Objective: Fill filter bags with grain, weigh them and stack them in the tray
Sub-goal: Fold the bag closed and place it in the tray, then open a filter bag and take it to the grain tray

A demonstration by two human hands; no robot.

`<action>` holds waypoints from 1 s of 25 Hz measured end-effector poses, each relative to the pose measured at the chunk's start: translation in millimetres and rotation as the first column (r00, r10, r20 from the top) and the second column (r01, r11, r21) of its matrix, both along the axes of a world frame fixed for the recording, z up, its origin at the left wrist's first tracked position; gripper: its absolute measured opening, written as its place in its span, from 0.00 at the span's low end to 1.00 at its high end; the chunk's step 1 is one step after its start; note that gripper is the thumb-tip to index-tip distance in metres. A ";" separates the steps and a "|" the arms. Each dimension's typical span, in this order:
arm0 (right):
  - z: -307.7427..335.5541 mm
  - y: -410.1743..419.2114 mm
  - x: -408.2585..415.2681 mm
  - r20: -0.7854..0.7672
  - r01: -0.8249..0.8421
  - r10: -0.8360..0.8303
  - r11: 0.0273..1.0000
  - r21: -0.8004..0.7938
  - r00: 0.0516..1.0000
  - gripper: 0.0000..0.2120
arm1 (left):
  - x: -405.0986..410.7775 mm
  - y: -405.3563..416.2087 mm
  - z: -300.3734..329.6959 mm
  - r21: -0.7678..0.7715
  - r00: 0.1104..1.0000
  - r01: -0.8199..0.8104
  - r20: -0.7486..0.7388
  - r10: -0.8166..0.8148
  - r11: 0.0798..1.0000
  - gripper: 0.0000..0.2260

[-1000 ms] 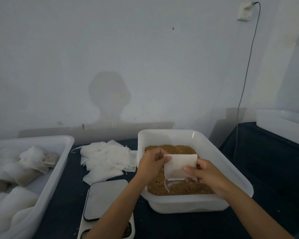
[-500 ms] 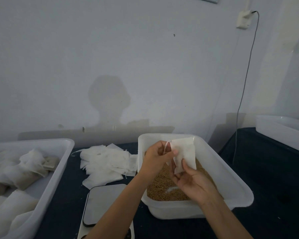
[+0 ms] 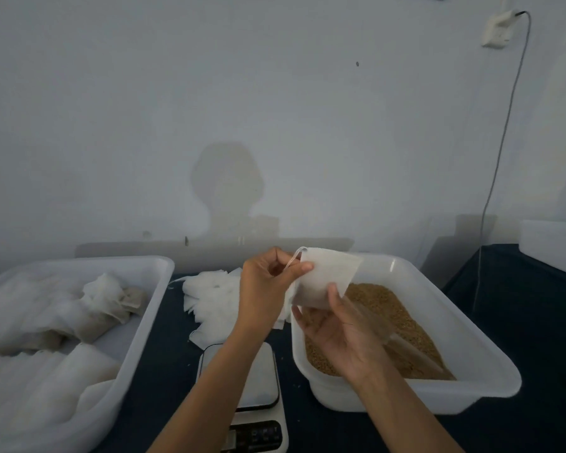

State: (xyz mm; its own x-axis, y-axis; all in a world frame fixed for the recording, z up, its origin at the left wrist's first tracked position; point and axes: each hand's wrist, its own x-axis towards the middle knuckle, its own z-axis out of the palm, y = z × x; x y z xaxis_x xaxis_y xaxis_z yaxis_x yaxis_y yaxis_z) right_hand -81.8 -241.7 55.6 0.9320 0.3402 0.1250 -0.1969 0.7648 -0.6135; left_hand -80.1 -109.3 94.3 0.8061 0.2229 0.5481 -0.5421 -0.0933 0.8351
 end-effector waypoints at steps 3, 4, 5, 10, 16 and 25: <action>-0.5 15.4 0.3 0.185 0.176 -0.124 0.937 -0.300 0.975 0.12 | -8.5 30.8 -5.2 -0.005 0.995 -0.080 -0.053 0.079 0.997 0.11; -1.7 23.0 -0.2 0.253 0.253 -0.161 0.886 -0.388 0.954 0.10 | -11.7 41.5 -9.8 0.004 0.991 -0.111 -0.079 0.111 0.994 0.11; -2.9 30.4 -1.0 0.326 0.338 -0.196 0.818 -0.465 0.925 0.08 | -14.6 51.9 -15.8 0.014 0.985 -0.141 -0.102 0.141 0.990 0.10; -18.0 60.9 -4.8 0.714 0.714 -0.100 0.234 -0.660 0.693 0.11 | -23.8 93.2 -64.2 0.120 0.944 -0.222 -0.223 0.245 0.968 0.13; -32.7 78.0 -4.4 0.714 0.729 0.156 -0.220 -0.648 0.682 0.10 | -23.7 95.5 -111.4 0.194 0.888 -0.226 -0.361 0.284 0.955 0.12; -33.7 83.0 -5.2 0.714 0.744 0.213 -0.226 -0.628 0.667 0.11 | -21.9 110.2 -119.7 0.140 0.908 -0.204 -0.343 0.241 0.969 0.14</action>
